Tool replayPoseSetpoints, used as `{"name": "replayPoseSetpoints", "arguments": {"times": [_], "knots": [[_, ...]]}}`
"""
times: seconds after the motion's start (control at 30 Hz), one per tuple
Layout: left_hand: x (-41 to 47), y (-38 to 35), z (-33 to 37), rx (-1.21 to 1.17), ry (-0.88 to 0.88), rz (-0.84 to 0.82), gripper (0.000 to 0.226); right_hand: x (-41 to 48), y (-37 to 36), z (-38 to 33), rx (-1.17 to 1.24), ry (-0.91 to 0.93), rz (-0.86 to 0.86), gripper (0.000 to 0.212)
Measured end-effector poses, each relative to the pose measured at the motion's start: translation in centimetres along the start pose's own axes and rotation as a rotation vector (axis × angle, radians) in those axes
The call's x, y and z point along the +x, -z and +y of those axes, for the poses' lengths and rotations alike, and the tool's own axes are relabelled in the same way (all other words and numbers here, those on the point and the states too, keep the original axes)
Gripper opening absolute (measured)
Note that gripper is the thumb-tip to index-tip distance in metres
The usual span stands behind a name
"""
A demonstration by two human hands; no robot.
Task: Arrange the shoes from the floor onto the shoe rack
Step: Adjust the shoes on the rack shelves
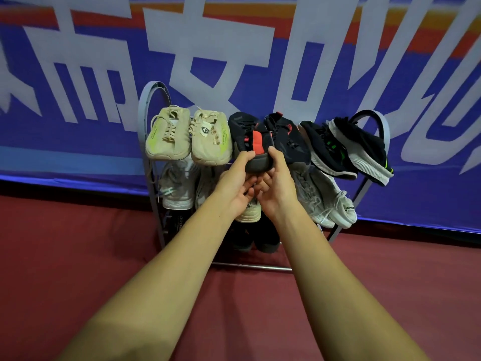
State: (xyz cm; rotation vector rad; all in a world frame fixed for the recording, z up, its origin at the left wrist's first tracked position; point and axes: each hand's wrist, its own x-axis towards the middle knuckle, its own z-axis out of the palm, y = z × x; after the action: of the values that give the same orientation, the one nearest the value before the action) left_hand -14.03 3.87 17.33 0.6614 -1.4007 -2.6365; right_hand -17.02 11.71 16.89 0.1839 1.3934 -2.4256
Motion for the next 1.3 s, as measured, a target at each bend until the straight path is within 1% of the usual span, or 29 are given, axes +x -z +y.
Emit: {"name": "replayPoseSetpoints", "arguments": {"times": [0.13, 0.23, 0.33, 0.37, 0.43, 0.5, 0.57, 0.7, 0.77, 0.83, 0.9, 0.93, 1.0, 1.03, 1.1, 1.17, 1.27, 1.3], "knots": [[-1.7, 0.2, 0.1, -0.001, 0.003, -0.031, 0.030, -1.8, 0.2, -0.4, -0.021, 0.009, -0.035, 0.055], [-2.7, 0.8, 0.5, -0.023, -0.015, -0.035, 0.028, -2.6, 0.5, -1.3, -0.095, 0.046, -0.070, 0.049], [-3.3, 2.0, 0.8, 0.017, -0.054, -0.047, 0.023, -3.2, 0.8, -2.0, -0.140, 0.077, -0.104, 0.040], [-3.5, 2.3, 1.0, 0.025, -0.070, -0.053, 0.021, -3.4, 0.9, -2.2, -0.149, 0.079, -0.109, 0.040], [-3.9, 3.0, 1.5, 0.011, -0.103, -0.079, 0.019, -3.7, 0.9, -2.6, -0.134, 0.084, -0.106, 0.047], [-4.0, 3.7, 2.2, -0.022, -0.134, -0.097, 0.022, -3.7, 0.7, -3.1, -0.084, 0.098, -0.090, 0.050], [-3.9, 4.5, 2.9, -0.021, -0.162, -0.099, 0.026, -3.5, 0.4, -3.3, -0.026, 0.105, -0.081, 0.046], [-3.7, 5.4, 4.1, -0.064, -0.171, -0.092, 0.046, -2.9, 0.0, -3.3, 0.056, 0.106, -0.007, 0.045], [-3.6, 5.4, 4.7, -0.112, -0.164, -0.077, 0.059, -2.7, -0.1, -3.5, 0.089, 0.088, 0.000, 0.038], [-3.6, 5.3, 5.3, -0.176, -0.157, -0.132, 0.068, -2.5, -0.3, -3.4, 0.156, 0.073, -0.004, 0.028], [-3.7, 5.0, 5.7, -0.189, -0.147, -0.216, 0.071, -2.5, -0.6, -3.4, 0.226, 0.079, -0.016, 0.023], [-3.7, 4.8, 5.9, -0.144, -0.151, -0.227, 0.071, -2.4, -0.7, -3.3, 0.242, 0.091, -0.022, 0.022], [-3.7, 3.9, 5.7, -0.033, -0.166, -0.197, 0.071, -2.3, -0.9, -3.2, 0.226, 0.117, -0.036, 0.017], [-3.7, 3.4, 5.5, -0.020, -0.175, -0.175, 0.070, -2.3, -0.9, -3.2, 0.202, 0.131, -0.051, 0.013], [-3.6, 2.6, 5.2, -0.069, -0.188, -0.136, 0.065, -2.4, -0.9, -2.9, 0.161, 0.151, -0.097, 0.010], [-3.4, 2.4, 5.2, -0.137, -0.194, -0.098, 0.063, -2.7, -0.8, -2.7, 0.122, 0.151, -0.136, 0.018], [-3.0, 2.3, 5.7, -0.202, -0.230, -0.043, 0.061, -2.8, -0.4, -3.1, 0.063, 0.146, -0.169, 0.049], [-2.9, 2.4, 5.9, -0.223, -0.240, -0.030, 0.058, -2.8, -0.1, -3.4, 0.056, 0.159, -0.164, 0.056]]}}
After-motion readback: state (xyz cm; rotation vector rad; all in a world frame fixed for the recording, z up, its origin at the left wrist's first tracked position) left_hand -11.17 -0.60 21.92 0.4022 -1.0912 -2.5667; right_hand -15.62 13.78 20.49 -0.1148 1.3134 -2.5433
